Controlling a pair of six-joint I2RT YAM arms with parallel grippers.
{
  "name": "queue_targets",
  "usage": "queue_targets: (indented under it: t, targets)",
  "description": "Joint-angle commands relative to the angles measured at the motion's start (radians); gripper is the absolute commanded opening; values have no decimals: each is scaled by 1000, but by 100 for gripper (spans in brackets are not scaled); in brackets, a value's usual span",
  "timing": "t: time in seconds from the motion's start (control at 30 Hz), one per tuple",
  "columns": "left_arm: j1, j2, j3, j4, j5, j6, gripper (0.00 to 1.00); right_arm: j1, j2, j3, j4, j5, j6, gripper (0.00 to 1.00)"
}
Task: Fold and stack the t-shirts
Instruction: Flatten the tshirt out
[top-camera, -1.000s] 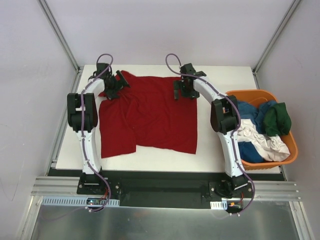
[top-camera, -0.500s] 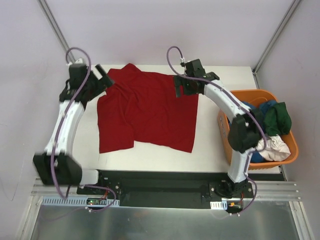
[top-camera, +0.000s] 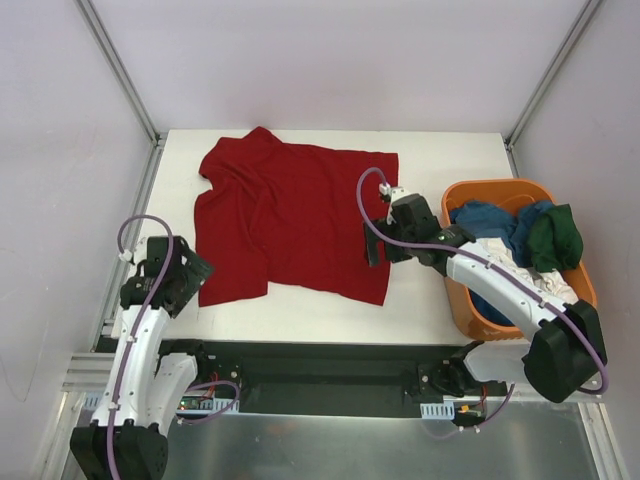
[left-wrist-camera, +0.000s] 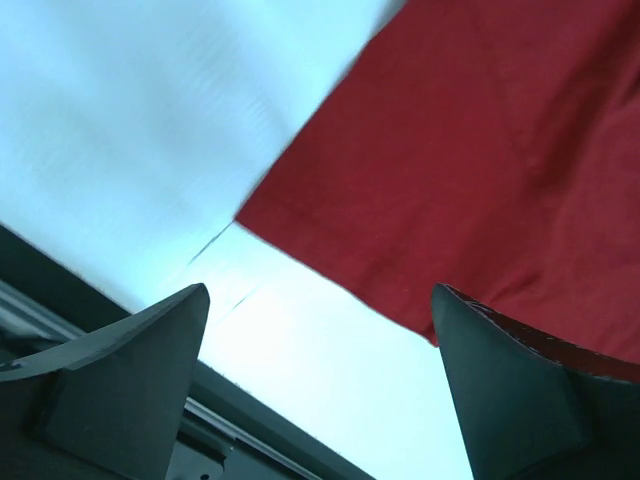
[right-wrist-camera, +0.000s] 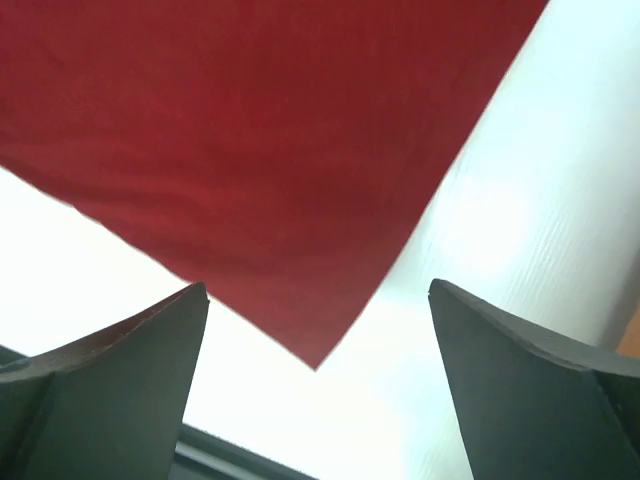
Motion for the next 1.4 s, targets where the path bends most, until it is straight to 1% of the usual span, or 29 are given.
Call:
queue_targets:
  t: [0.0,0.03,0.13,0.23,0.27,0.37,0.53,0.73,0.8,0.87,0.9,0.93,0.97,1.07,1.2,1.27,1.37]
  targets:
    - [8,51,-73,-12,-22,-121,87,11,-72,-79,40,-21,53,97]
    - [8,79,-73,-3,-18,-118,76,11,-73,-88,28,-17,53,97]
    - [8,226,-66,13,-22,-119,66,11,-66,-105,-3,6,40,97]
    - [6,323,-70,65,-15,-103,58,11,-56,-102,-26,28,30,97]
    - [8,343,-70,80,-13,-95,53,11,-53,-99,-30,25,21,97]
    - [8,418,-72,140,-5,-83,50,11,-46,-92,-46,22,20,97]
    - [8,527,-78,197,-31,-81,45,13,-52,-104,-47,3,22,97]
    - [20,605,-73,243,-33,-86,42,11,-50,-124,-60,5,27,97]
    - [25,616,-73,258,-38,-86,39,11,-58,-133,-61,3,27,97]
    - [26,636,-69,274,-27,-80,31,11,-61,-138,-67,3,28,97]
    - [28,644,-63,277,-24,-78,25,13,-62,-139,-75,5,30,97]
    - [28,653,-61,278,-21,-78,8,13,-70,-141,-78,6,30,97]
    - [28,656,-61,278,-19,-78,0,13,-75,-148,-81,2,31,97]
    - [28,638,-66,280,-16,-63,0,27,-98,-162,-93,-26,24,98]
    - [28,563,-81,278,-19,-40,0,148,-89,-152,-139,14,27,98]
    - [28,510,-86,280,-21,-24,0,174,-49,-150,-147,17,46,99]
    - [28,460,-92,278,-24,-6,0,211,13,-148,-139,18,95,93]
